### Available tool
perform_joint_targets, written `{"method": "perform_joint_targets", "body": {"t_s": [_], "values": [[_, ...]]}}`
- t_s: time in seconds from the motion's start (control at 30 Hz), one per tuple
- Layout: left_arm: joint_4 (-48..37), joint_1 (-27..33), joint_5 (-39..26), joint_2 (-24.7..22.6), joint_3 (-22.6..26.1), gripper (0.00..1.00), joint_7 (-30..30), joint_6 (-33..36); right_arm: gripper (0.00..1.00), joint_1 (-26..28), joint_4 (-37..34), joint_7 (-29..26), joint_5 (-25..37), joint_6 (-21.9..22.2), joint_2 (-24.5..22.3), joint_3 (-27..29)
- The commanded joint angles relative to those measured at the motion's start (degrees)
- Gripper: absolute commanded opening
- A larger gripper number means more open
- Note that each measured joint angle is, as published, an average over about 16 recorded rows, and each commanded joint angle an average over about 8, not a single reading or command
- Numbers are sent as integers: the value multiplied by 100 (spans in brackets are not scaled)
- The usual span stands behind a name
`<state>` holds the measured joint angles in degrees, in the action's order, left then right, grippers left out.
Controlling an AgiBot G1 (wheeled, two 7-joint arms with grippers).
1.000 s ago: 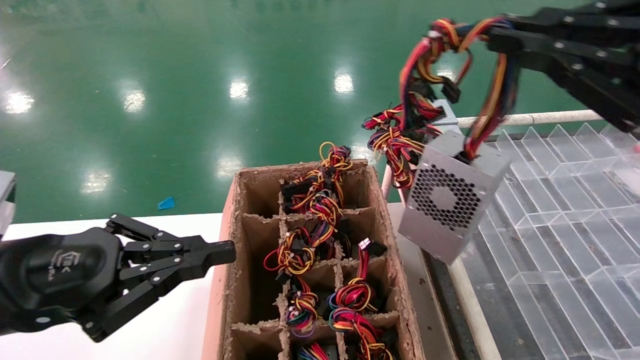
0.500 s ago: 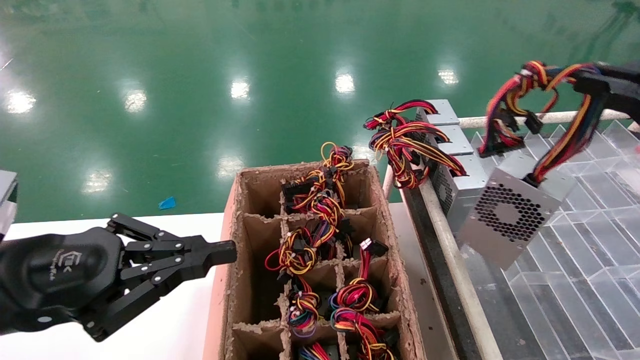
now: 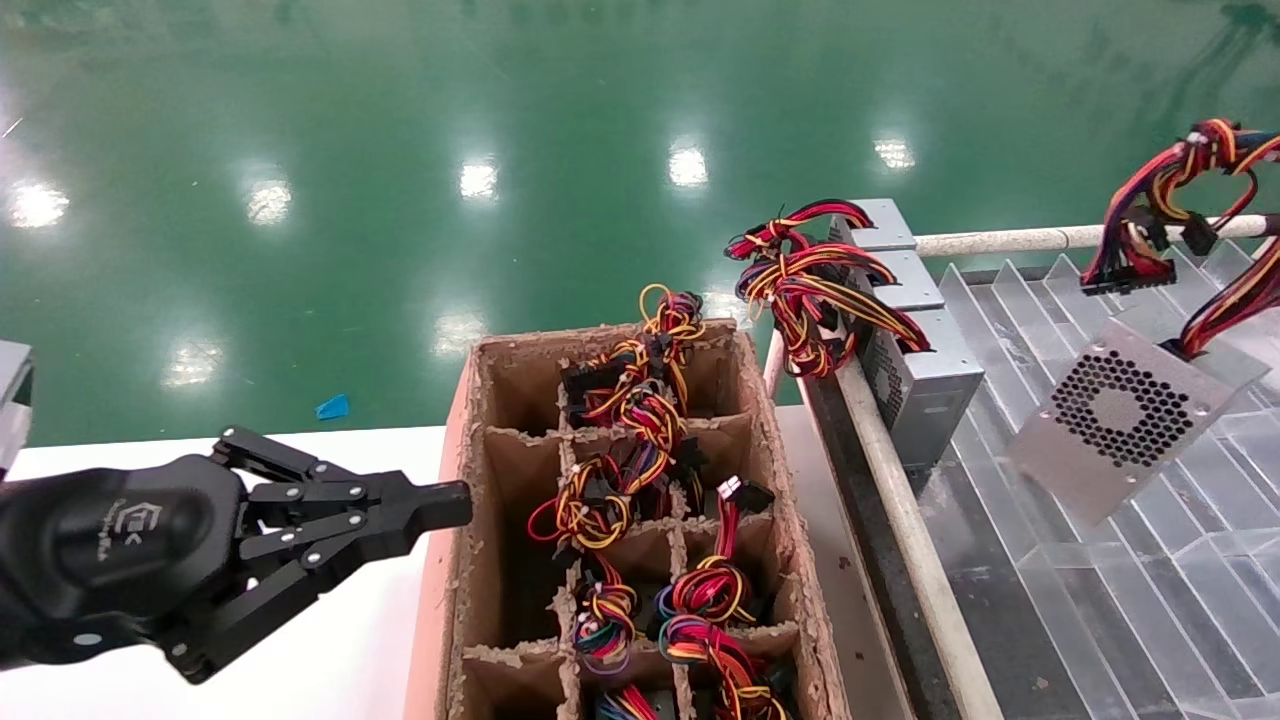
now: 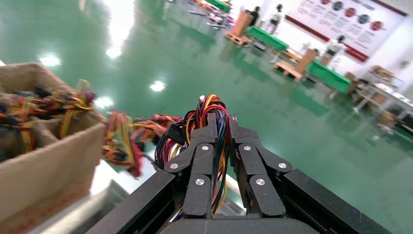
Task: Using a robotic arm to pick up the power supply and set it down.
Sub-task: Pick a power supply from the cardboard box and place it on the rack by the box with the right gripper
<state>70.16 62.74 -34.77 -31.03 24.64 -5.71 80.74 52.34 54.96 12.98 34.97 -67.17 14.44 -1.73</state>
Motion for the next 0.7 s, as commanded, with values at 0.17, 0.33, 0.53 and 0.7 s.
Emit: {"method": "perform_joint_targets", "body": {"t_s": [0.17, 0.33, 0.53, 0.7], "values": [[0, 0, 0, 0, 0, 0, 0, 0, 0, 138, -243, 166, 119, 255, 252, -56], [0, 0, 0, 0, 0, 0, 0, 0, 0, 766, -614, 184, 416, 449, 739, -346], [0, 0, 0, 0, 0, 0, 0, 0, 0, 1930, -1468, 254, 911, 612, 1470, -764], [0, 0, 0, 0, 0, 0, 0, 0, 0, 2913, -2431, 426, 1353, 916, 2136, -1068]]}}
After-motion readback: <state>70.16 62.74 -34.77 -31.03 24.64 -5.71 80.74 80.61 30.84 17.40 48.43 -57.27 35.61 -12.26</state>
